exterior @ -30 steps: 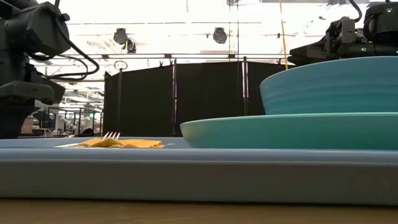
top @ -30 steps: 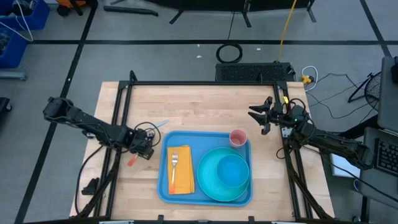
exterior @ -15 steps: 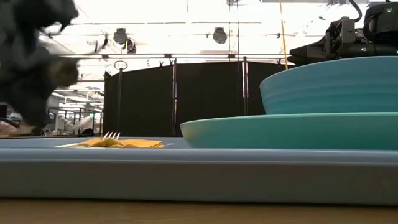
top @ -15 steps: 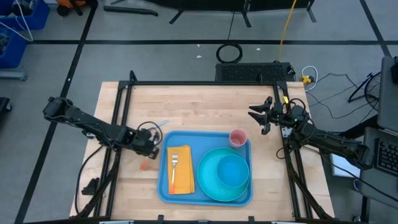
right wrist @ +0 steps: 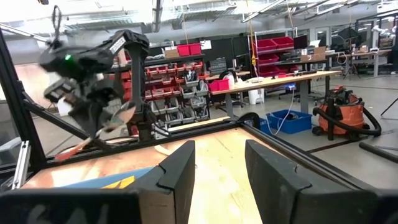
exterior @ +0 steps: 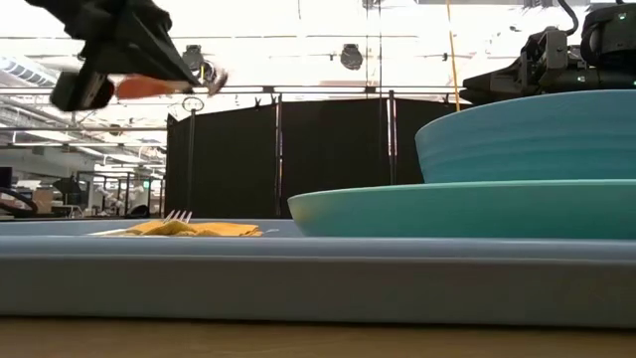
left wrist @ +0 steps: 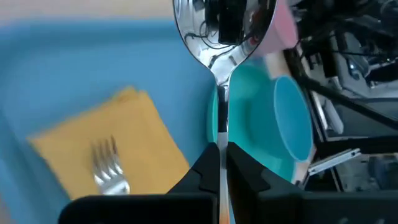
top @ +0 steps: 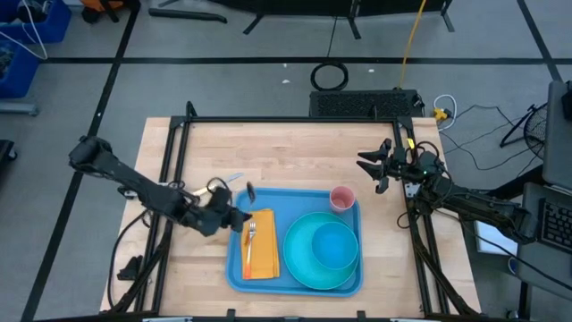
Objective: Set up tray
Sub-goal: Put the orange spoon on the yellow napkin to the left of the orange fork on the blue tray
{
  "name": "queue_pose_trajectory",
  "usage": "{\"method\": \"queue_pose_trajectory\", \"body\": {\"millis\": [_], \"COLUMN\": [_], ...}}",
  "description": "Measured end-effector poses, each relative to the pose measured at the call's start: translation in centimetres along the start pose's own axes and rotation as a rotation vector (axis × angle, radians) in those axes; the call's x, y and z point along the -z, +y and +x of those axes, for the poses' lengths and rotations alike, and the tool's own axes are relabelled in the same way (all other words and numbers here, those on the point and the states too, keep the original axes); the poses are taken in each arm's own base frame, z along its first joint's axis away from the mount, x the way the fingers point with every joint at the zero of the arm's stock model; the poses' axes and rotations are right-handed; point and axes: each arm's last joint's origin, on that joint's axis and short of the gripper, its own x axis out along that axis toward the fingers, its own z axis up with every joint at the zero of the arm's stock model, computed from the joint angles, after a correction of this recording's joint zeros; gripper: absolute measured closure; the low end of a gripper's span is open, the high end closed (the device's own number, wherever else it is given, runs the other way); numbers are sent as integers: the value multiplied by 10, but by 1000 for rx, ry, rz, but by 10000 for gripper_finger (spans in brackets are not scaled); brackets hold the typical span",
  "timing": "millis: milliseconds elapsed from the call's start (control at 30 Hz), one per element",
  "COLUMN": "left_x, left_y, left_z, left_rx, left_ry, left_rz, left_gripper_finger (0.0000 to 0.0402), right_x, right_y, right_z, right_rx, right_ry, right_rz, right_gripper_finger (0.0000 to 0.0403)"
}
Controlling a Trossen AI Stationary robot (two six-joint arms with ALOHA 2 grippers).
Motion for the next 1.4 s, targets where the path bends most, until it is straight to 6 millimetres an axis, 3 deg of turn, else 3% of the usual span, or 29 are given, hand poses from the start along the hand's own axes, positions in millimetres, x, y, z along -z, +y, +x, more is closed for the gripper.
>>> {"method": "queue_pose_trajectory", "body": {"millis": [233,333,467,600,933,1400], "left_x": [40,50,62,71,91,91], "left_y": [-1,-10,-17,-25,-10,-1], "left_z": [45,59,72,76,86,85], "left_rx": [51,75,-52,-116,-208,-329], "left_ry": [-52,-35,19,93,86,143], "left_rz": [-215,-241,-218,-232,-362,-425], "left_gripper_finger": [392,392,392,392,392,392], "right_x": [0,0,0,0,-2,-2], "right_y": [0,0,0,0,0,0], "right_z": [0,0,0,0,0,0], "right_rx": [0,0,-1,-1,-5,-5], "right_ry": [-1,0,0,-1,-22,-22], "right_rz": [0,0,0,0,68,70], "right_gripper_finger": [273,273,273,273,273,273]}}
